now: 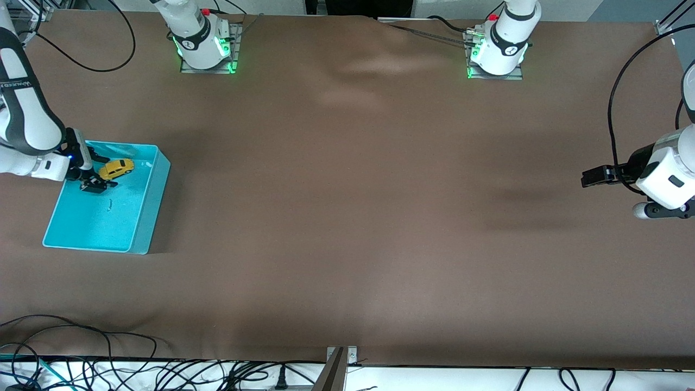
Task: Wind up and store yellow beetle car
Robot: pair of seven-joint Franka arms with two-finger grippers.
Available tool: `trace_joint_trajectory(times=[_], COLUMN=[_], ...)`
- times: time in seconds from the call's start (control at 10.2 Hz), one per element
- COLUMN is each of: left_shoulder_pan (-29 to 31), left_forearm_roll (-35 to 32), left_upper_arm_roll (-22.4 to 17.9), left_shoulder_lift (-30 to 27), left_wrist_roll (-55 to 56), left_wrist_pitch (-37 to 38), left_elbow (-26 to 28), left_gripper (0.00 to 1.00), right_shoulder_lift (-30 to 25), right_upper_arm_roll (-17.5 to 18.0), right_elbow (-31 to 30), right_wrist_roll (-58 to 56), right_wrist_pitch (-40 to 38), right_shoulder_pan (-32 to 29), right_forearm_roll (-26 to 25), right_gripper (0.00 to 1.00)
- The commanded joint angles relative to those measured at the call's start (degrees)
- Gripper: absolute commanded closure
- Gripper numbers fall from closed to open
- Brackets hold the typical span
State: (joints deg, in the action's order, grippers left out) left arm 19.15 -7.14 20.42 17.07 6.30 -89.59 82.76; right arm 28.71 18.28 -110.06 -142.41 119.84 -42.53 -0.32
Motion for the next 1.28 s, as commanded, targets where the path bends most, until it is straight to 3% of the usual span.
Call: trace_joint_trajectory(times=[0.0,0.49,0.69,1.18], left_shoulder_pan=[0.5,0.6,0.6,0.6], left_forearm_roll=[1.3,1.2,1.2,1.2], left_upper_arm_roll=[0.0,0.0,0.0,0.1], left_shoulder_lift=[0.2,0.8,0.9,1.0], left_wrist_roll=[-1.2,-0.8,-0.8,-1.3], left_wrist_pitch=[0.4,0.4,0.4,0.4], left_elbow=[-0.9,-1.0,-1.1,-1.0], left_gripper=[0.00,0.00,0.00,0.00], right_shoulder_lift=[-0.6,-10.5,-14.0,-21.5], right_upper_arm_roll=[-0.2,3.9,4.0,3.3], right_elbow=[7.3,7.4,7.8,8.0], right_wrist_roll=[2.0,20.6,34.5,81.5], right_wrist_pitch=[-7.1,-7.4,-7.4,-9.0], right_shoulder_pan=[2.4,5.8,8.6,17.1], right_forearm_roll=[0.7,1.1,4.3,2.5], right_gripper=[0.00,0.00,0.00,0.00])
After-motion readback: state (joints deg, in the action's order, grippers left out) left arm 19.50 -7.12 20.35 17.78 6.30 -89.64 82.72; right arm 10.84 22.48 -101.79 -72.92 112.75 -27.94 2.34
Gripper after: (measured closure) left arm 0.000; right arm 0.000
